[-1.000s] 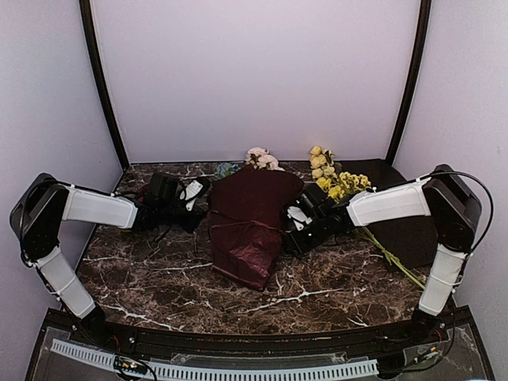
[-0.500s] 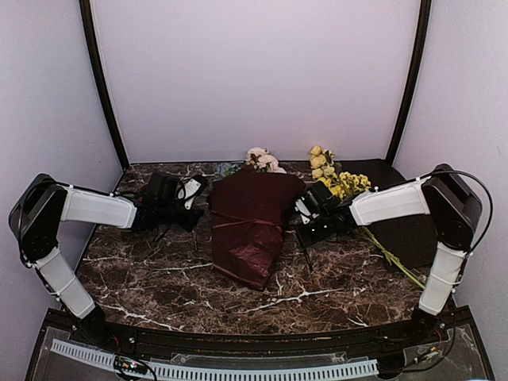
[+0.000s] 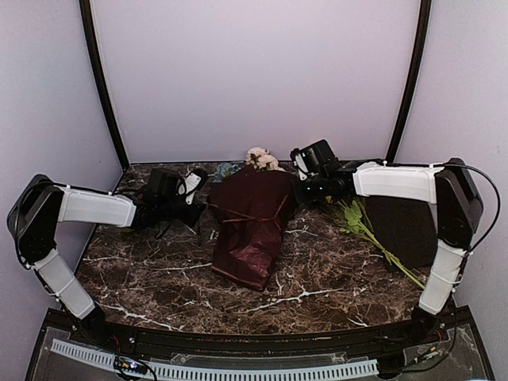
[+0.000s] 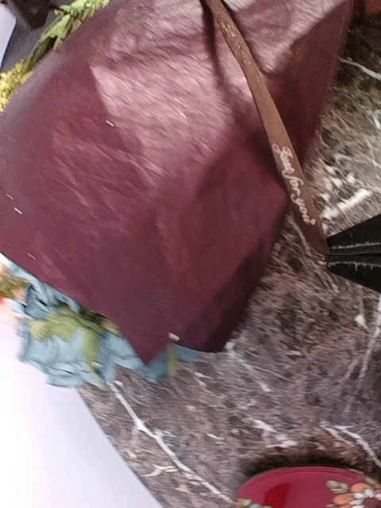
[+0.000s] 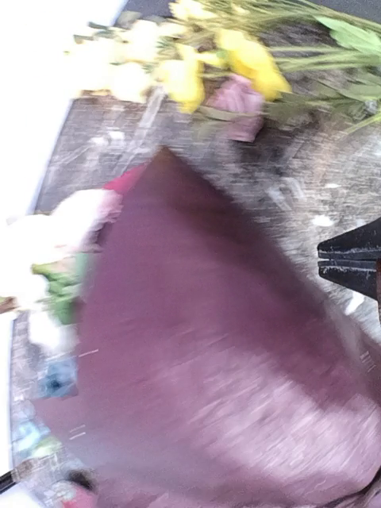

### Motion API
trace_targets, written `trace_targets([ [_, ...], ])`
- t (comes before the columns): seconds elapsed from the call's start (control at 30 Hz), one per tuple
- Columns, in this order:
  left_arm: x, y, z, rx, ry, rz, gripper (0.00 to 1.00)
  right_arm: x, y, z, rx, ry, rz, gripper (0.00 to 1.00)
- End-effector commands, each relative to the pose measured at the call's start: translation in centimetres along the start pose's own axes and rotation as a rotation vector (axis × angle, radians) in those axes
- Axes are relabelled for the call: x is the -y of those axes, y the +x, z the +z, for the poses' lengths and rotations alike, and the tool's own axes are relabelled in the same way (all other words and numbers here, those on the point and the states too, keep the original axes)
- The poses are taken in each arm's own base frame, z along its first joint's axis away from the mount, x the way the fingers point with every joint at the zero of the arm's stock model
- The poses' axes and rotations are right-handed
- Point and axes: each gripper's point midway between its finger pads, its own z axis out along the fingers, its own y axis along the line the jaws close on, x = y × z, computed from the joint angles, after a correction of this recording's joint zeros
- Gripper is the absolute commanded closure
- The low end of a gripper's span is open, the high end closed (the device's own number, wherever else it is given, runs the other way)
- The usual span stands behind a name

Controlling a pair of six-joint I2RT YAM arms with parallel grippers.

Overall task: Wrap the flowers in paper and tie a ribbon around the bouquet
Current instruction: Tie the ribbon around the folded bouquet.

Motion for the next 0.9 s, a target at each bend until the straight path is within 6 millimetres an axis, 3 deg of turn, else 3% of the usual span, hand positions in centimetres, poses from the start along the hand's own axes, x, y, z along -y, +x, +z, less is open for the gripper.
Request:
trace_targets([
  [0.0,0.8,-5.5,-1.1,0.121,0.001,0.042,1.00,-0.2,-1.6,0.6,0.012,0.020,-0.035,1.00],
  [0.33,0.8,-5.8,-1.0,0.121,-0.002,0.047,1.00,-1.0,-3.5,0.1,0.049,-0.010,-0.040,1.00],
  [0.43,-0.8,-5.2,-1.2,0.102,-0.066,0.005,1.00,0.2,-3.7,0.1,0.047,0.019,-0.010,1.00],
  [0.53,-5.9,-1.5,-1.8,0.015,-0.190,-0.170,1.00,9.9,-2.1,-0.7,0.032,0.160,0.242,1.00],
  [0.6,-10.0,3.1,-3.0,-0.070,-0.336,-0.315,1.00,17.3,1.9,-1.9,0.041,0.182,0.531,1.00],
  [0.67,-12.4,7.8,-4.7,-0.133,-0.434,-0.477,1.00,22.7,6.2,-3.3,0.058,0.184,0.746,1.00],
  [0.7,-12.9,9.6,-5.3,-0.140,-0.452,-0.548,1.00,24.1,8.7,-3.3,0.035,0.188,0.815,1.00],
  [0.8,-13.7,14.7,-6.9,-0.187,-0.510,-0.690,1.00,26.6,12.7,-5.5,0.066,0.235,0.930,1.00],
  [0.87,-13.8,16.3,-7.6,-0.208,-0.516,-0.747,1.00,27.9,14.2,-6.5,0.095,0.259,0.986,1.00],
])
